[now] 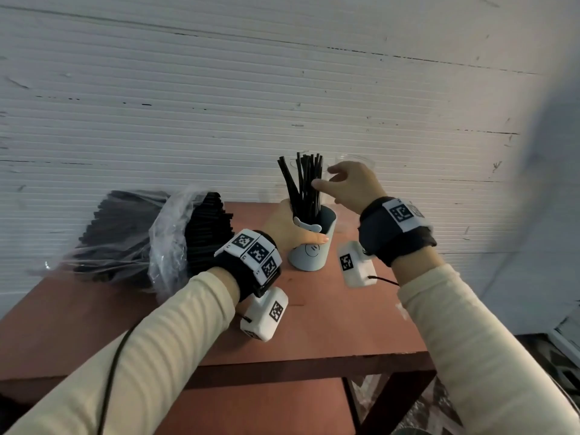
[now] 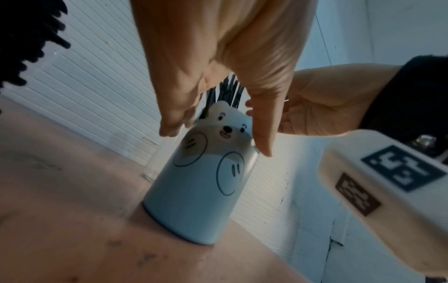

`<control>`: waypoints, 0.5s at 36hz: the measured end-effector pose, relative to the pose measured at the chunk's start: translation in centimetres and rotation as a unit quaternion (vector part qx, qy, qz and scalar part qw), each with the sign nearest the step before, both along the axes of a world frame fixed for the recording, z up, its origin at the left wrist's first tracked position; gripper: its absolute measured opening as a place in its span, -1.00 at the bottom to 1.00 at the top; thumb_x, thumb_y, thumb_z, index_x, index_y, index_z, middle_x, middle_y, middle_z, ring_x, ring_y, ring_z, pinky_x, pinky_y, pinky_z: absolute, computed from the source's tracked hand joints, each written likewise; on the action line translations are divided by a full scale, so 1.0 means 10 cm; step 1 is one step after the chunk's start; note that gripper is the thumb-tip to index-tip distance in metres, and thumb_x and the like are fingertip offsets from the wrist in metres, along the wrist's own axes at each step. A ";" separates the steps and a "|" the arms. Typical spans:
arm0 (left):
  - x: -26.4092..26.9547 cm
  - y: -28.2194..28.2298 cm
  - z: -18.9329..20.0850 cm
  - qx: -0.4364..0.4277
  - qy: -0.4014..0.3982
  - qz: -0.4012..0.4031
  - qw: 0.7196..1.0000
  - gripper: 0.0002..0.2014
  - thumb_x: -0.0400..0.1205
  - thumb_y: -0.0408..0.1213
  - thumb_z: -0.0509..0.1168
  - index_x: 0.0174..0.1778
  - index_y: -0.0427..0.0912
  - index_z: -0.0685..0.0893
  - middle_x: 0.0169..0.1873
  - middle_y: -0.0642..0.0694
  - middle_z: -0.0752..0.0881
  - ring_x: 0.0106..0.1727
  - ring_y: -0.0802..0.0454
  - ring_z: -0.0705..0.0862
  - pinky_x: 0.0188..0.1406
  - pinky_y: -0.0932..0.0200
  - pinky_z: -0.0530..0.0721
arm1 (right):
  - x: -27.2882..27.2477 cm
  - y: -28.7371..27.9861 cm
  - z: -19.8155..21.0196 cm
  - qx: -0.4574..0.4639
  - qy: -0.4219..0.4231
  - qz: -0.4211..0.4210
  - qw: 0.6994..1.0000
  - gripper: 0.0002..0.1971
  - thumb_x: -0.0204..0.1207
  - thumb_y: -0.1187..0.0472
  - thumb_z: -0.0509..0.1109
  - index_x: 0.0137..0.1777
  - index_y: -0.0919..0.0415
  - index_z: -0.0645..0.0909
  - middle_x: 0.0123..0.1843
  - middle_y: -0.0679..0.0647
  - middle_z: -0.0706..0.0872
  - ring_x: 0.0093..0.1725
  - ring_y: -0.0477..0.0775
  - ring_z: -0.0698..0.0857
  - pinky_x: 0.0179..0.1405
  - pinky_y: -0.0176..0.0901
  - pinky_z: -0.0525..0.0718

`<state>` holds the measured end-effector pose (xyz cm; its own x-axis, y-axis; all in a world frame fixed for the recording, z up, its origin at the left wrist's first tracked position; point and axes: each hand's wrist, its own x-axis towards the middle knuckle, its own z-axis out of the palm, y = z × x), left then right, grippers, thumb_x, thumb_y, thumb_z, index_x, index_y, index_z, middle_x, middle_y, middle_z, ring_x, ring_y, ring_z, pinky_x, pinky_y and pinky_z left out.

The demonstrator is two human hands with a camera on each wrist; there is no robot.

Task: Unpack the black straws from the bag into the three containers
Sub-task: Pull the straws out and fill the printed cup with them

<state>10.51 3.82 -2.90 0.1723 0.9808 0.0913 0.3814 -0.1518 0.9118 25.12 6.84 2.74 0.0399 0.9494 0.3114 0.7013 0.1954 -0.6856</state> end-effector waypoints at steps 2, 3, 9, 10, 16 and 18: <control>-0.05 -0.02 0.00 -0.004 -0.007 0.009 1.000 -0.37 0.34 -0.34 0.65 0.25 -0.21 0.51 0.02 0.09 0.66 0.04 0.25 0.63 0.04 0.27 0.53 | -0.03 -0.10 0.04 0.084 0.005 -0.016 0.996 -0.57 0.48 -0.04 0.49 0.25 0.19 0.62 0.04 0.01 0.70 0.03 0.04 0.70 0.11 -0.10 0.66; -0.09 -0.04 0.01 -0.009 -0.002 0.017 1.000 -0.32 0.36 -0.35 0.64 0.33 -0.21 0.44 0.07 0.14 0.60 0.08 0.24 0.59 0.09 0.28 0.46 | -0.07 -0.16 0.06 0.124 0.022 -0.014 0.992 -0.66 0.50 0.01 0.47 0.18 0.17 0.63 0.00 0.01 0.71 0.00 0.02 0.69 0.03 -0.18 0.64; -0.43 -0.24 0.18 -0.012 0.041 0.061 0.997 -0.24 0.49 -0.40 0.46 0.58 -0.16 0.25 0.40 -0.15 0.51 0.36 -0.06 0.55 0.31 0.03 0.59 | -0.41 -0.46 0.06 0.194 0.096 0.083 0.973 -0.94 0.49 0.23 0.42 -0.07 0.18 0.65 -0.16 0.01 0.72 -0.18 -0.05 0.66 -0.14 -0.29 0.63; -0.51 -0.29 0.22 0.003 0.036 0.071 0.997 -0.38 0.51 -0.40 0.42 0.48 -0.11 0.35 0.30 -0.14 0.57 0.24 -0.03 0.61 0.19 0.04 0.65 | -0.48 -0.49 0.04 0.184 0.100 0.101 0.973 -0.94 0.49 0.25 0.41 -0.07 0.19 0.66 -0.18 -0.03 0.71 -0.21 -0.12 0.64 -0.15 -0.33 0.62; -1.03 -0.54 0.46 0.101 0.035 0.136 0.985 -0.72 0.46 -0.32 0.38 -0.01 0.16 0.62 -0.08 0.09 0.74 -0.05 0.06 0.73 -0.04 0.06 0.69 | -0.86 -0.54 -0.16 0.050 0.077 0.217 0.972 -0.88 0.55 0.26 0.39 0.03 0.19 0.71 -0.16 -0.10 0.71 -0.19 -0.17 0.65 -0.14 -0.38 0.57; -1.19 -0.58 0.51 0.117 0.032 0.145 0.982 -0.74 0.53 -0.41 0.34 0.00 0.06 0.65 -0.08 0.02 0.73 -0.08 0.05 0.71 -0.14 0.12 0.66 | -0.98 -0.56 -0.21 -0.007 0.041 0.254 0.966 -0.81 0.58 0.21 0.40 0.15 0.19 0.70 0.02 -0.01 0.75 -0.07 -0.08 0.71 -0.08 -0.40 0.58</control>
<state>-1.38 -1.99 2.15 -0.0981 0.9429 0.3183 0.4957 -0.2310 0.8372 15.28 1.24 0.66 -0.4088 0.8567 0.3146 0.4602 0.4912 -0.7396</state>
